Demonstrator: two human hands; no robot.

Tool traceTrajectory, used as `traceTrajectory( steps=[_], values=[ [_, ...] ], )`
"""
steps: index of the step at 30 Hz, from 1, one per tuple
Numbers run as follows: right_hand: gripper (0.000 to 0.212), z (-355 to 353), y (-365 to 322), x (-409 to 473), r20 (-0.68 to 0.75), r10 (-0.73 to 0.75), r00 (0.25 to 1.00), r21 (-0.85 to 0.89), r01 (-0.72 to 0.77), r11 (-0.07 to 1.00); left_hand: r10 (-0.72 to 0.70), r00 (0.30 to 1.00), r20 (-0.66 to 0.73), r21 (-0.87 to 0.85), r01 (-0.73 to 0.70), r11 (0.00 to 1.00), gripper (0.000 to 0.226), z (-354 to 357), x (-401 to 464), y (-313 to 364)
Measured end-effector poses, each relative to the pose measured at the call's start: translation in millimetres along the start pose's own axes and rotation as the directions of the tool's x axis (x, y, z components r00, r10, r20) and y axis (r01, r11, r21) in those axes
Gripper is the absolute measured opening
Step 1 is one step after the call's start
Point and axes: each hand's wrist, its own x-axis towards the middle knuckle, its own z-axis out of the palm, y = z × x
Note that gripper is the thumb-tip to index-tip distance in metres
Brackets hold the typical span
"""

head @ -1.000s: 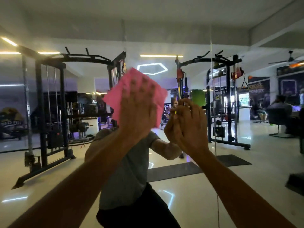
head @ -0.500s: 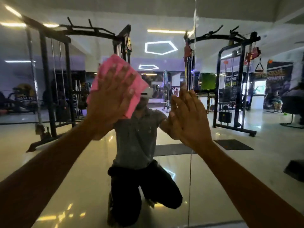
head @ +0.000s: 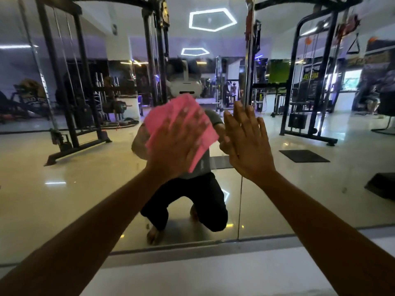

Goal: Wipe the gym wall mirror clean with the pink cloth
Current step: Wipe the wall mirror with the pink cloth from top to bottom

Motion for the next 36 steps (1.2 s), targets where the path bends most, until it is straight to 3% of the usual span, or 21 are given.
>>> traceTrajectory(
  steps=[2, 3, 6, 7, 10, 11, 12, 15, 16, 19, 20, 22, 24, 25, 27, 28, 30, 32, 33, 34, 36],
  values=[
    [0.068, -3, 4, -4, 0.015, -0.022, 1.0, -0.018, 0.022, 1.0, 0.201, 0.974, 0.106, -0.016, -0.2, 0.98, 0.059, 9, -35, -17],
    [0.067, -4, 7, -3, 0.014, -0.035, 0.999, -0.032, 0.035, 0.999, 0.203, 0.975, 0.094, -0.011, -0.203, 0.979, 0.058, 8, -30, -30],
    [0.066, -1, 11, -5, 0.021, -0.057, 0.998, -0.066, 0.059, 0.996, -0.226, 0.973, -0.053, -0.102, 0.22, 0.97, 0.06, -4, 6, -26],
    [0.066, 1, 12, -5, 0.019, -0.058, 0.998, -0.066, 0.059, 0.996, -0.249, 0.967, -0.057, -0.124, 0.241, 0.963, 0.061, 5, 2, -5],
    [0.067, 6, 16, -11, 0.018, -0.059, 0.998, -0.029, 0.059, 0.998, 0.126, 0.992, 0.015, -0.126, -0.123, 0.984, 0.059, 41, -62, 51],
    [0.067, 9, 19, -15, 0.006, -0.057, 0.998, -0.013, 0.057, 0.998, 0.172, 0.985, -0.007, -0.119, -0.171, 0.978, 0.059, 48, -70, 47],
    [0.066, 12, 23, -20, -0.004, -0.054, 0.999, -0.003, 0.054, 0.999, 0.134, 0.99, -0.04, -0.13, -0.138, 0.982, 0.06, 49, -63, 39],
    [0.063, 21, 30, -33, -0.036, -0.038, 0.999, 0.046, 0.04, 0.998, -0.25, 0.964, -0.086, -0.181, 0.232, 0.956, 0.063, 39, -19, 45],
    [0.063, 22, 30, -36, -0.041, -0.023, 0.999, 0.06, 0.025, 0.998, -0.241, 0.968, -0.071, -0.172, 0.226, 0.959, 0.063, 45, -21, 61],
    [0.066, 20, 31, -34, -0.043, -0.023, 0.999, 0.087, 0.027, 0.996, 0.104, 0.994, 0.012, -0.126, -0.102, 0.987, 0.065, 72, -79, 91],
    [0.067, 20, 32, -34, -0.042, -0.028, 0.999, 0.101, 0.032, 0.994, 0.147, 0.989, 0.034, -0.136, -0.141, 0.981, 0.065, 77, -86, 80],
    [0.067, 21, 35, -34, -0.04, -0.036, 0.999, 0.118, 0.041, 0.992, 0.076, 0.997, -0.016, -0.141, -0.078, 0.987, 0.062, 71, -60, 63],
    [0.068, 21, 35, -36, -0.042, -0.037, 0.998, 0.129, 0.042, 0.991, -0.156, 0.985, -0.067, -0.166, 0.143, 0.976, 0.062, 61, -28, 64],
    [0.068, 22, 35, -36, -0.044, -0.035, 0.998, 0.128, 0.041, 0.991, -0.131, 0.991, -0.039, -0.15, 0.124, 0.981, 0.063, 65, -27, 74],
    [0.067, 21, 35, -36, -0.05, -0.036, 0.998, 0.117, 0.042, 0.992, 0.105, 0.992, 0.067, -0.197, -0.09, 0.976, 0.064, 69, -57, 98],
    [0.068, 20, 36, -35, -0.044, -0.04, 0.998, 0.11, 0.045, 0.993, 0.167, 0.975, 0.149, -0.271, -0.123, 0.955, 0.063, 66, -73, 100],
    [0.069, 19, 37, -35, -0.036, -0.052, 0.998, 0.088, 0.055, 0.995, -0.008, 0.984, 0.176, -0.335, 0.067, 0.94, 0.059, 56, -67, 78],
    [0.067, 21, 37, -38, -0.041, -0.063, 0.997, 0.09, 0.067, 0.994, -0.339, 0.941, 0.026, -0.265, 0.333, 0.905, 0.061, 46, -33, 57],
    [0.068, 21, 34, -38, -0.047, -0.049, 0.998, 0.099, 0.053, 0.994, -0.39, 0.919, -0.061, -0.231, 0.367, 0.901, 0.061, 47, -22, 53],
    [0.068, 22, 26, -39, -0.055, -0.013, 0.998, 0.113, 0.02, 0.993, -0.339, 0.936, -0.098, -0.201, 0.315, 0.927, 0.06, 49, -20, 56],
    [0.064, 26, 6, -40, -0.078, 0.08, 0.994, 0.148, -0.068, 0.987, -0.077, 0.993, -0.088, -0.151, 0.064, 0.987, 0.061, 69, -51, 67]
  ],
)
